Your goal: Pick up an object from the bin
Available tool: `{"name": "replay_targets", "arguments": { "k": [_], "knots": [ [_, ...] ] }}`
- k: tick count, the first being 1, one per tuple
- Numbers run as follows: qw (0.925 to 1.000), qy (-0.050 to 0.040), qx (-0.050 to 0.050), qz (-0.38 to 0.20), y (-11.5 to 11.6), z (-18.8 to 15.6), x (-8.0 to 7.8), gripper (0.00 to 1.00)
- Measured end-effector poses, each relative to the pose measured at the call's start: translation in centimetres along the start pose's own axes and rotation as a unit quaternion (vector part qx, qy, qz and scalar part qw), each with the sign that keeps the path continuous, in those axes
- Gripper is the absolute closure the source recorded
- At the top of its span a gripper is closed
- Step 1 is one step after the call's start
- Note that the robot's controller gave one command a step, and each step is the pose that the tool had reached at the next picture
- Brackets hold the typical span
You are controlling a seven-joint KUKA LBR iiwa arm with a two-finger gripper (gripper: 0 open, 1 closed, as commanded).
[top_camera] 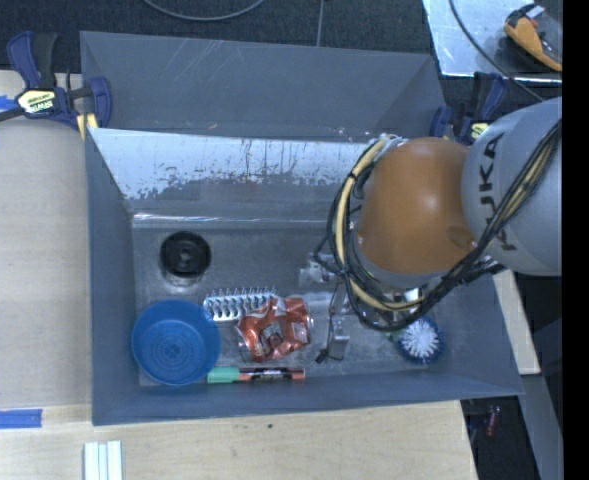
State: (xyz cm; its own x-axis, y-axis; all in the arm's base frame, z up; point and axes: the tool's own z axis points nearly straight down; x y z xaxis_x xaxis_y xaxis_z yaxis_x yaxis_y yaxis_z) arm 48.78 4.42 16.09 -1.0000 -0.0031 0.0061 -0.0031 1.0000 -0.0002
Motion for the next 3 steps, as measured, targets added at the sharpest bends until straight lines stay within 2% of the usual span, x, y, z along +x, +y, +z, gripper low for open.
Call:
{"name": "replay_targets", "arguments": {
  "k": [1, 2, 3],
  "knots": [
    [1.0000, -0.0044, 0.000, 0.001, 0.0, -0.4, -0.2, 0.00],
    [0.9765, -0.0031, 0.000, -0.216, 2.4, 5.5, -2.3, 0.00],
    [0.9870, -0.0076, 0.001, -0.160, 9.4, 7.8, -3.8, 0.00]
  ]
}}
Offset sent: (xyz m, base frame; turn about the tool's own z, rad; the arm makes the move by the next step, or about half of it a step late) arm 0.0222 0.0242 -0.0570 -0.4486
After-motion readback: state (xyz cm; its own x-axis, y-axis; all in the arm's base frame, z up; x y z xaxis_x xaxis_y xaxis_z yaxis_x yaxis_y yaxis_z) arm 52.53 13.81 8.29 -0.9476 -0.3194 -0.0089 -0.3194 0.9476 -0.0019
